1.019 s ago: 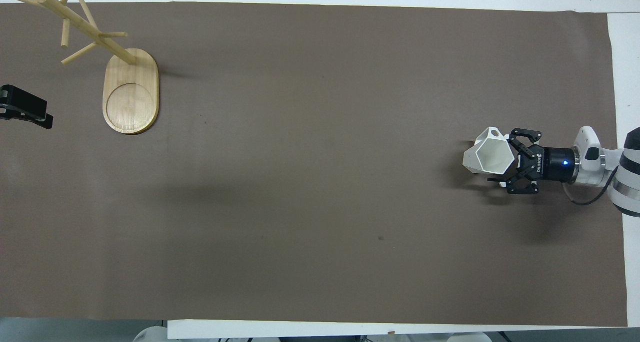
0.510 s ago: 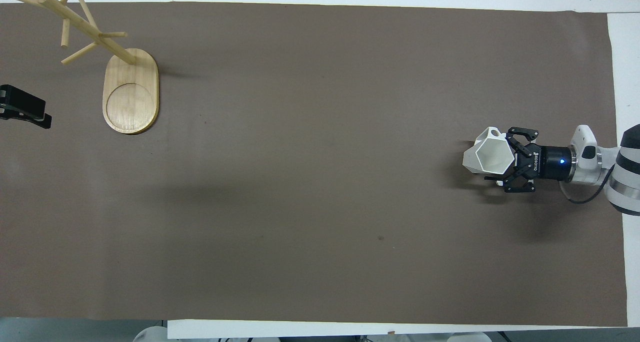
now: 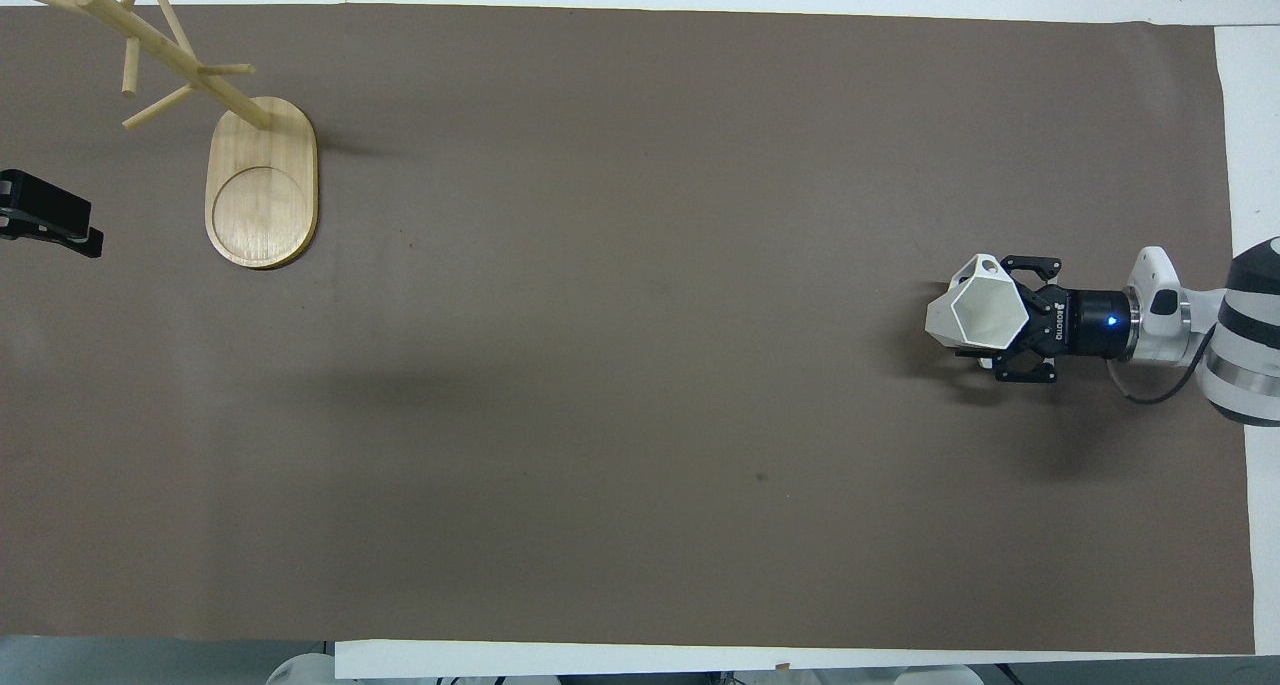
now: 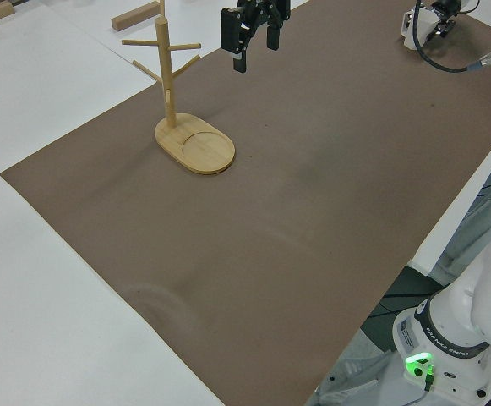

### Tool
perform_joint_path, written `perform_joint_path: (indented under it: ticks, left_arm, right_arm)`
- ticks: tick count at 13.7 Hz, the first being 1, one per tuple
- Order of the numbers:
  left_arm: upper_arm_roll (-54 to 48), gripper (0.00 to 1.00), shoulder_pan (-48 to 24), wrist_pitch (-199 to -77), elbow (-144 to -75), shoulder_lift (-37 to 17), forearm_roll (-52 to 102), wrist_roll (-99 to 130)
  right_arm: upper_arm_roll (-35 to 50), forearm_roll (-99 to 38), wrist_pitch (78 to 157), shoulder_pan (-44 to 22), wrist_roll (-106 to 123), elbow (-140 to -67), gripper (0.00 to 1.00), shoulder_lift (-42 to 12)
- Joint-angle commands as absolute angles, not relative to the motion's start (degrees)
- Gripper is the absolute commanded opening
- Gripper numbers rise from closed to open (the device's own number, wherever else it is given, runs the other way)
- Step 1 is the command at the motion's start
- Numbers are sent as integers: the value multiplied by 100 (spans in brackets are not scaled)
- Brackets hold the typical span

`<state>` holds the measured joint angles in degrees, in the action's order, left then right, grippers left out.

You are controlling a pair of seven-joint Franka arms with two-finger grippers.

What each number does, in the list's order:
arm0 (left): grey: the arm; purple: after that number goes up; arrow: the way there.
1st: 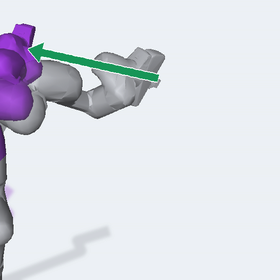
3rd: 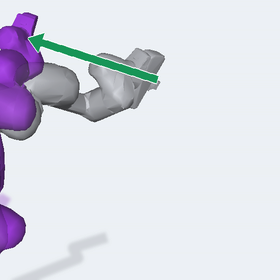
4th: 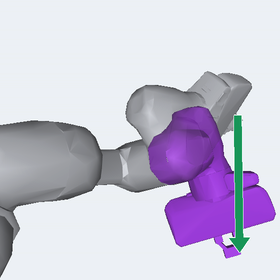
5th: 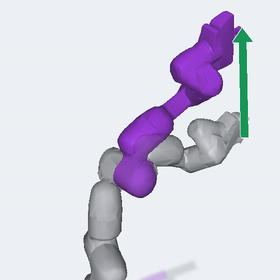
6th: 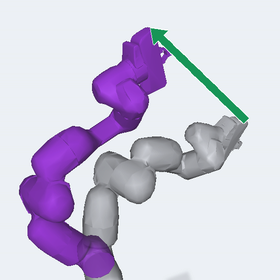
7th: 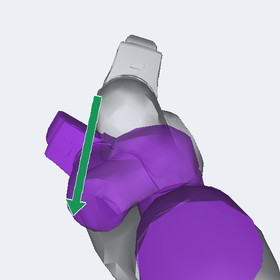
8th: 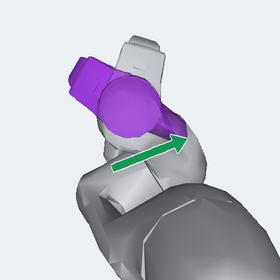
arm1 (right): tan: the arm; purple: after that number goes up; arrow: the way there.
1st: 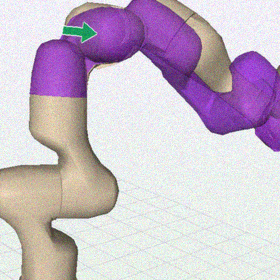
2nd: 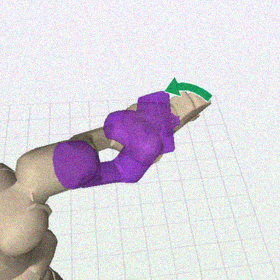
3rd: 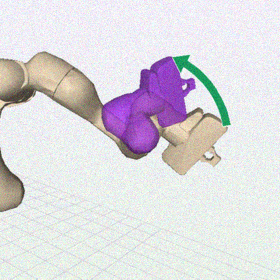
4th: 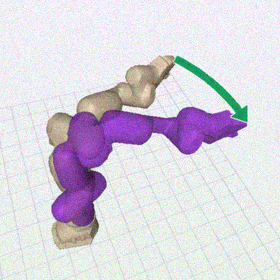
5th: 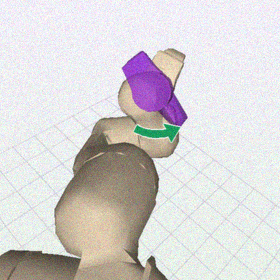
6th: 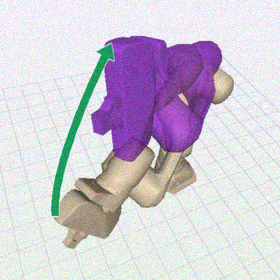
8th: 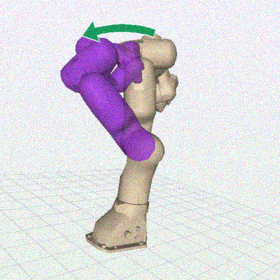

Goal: Hang cup on rack
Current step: 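Close the right gripper on the white cup's body, then lift the cup with the right gripper while the left gripper approaches it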

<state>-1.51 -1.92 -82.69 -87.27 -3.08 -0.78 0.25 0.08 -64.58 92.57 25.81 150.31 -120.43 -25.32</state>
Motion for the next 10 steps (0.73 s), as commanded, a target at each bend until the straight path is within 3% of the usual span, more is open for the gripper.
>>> perform_joint_path:
  ticks: [1,2,5,10]
  left_arm:
    - [-185,100,-132,-8235,-8798,-237,-167,0]
    - [-185,100,-132,-8235,-8807,-237,-158,9]
    - [-185,100,-123,-8253,-8807,-237,-158,17]
    - [-185,100,-175,-8314,-8807,-246,-158,70]
  right_arm:
    - [18,-6601,9343,2575,15196,-12155,49,-2434]
    - [18,-6601,9334,2575,15196,-12147,22,-2435]
    - [280,-6627,9107,2505,14690,-11989,16,-2443]
    - [1123,-7759,9079,2172,14274,-11805,15,-2268]
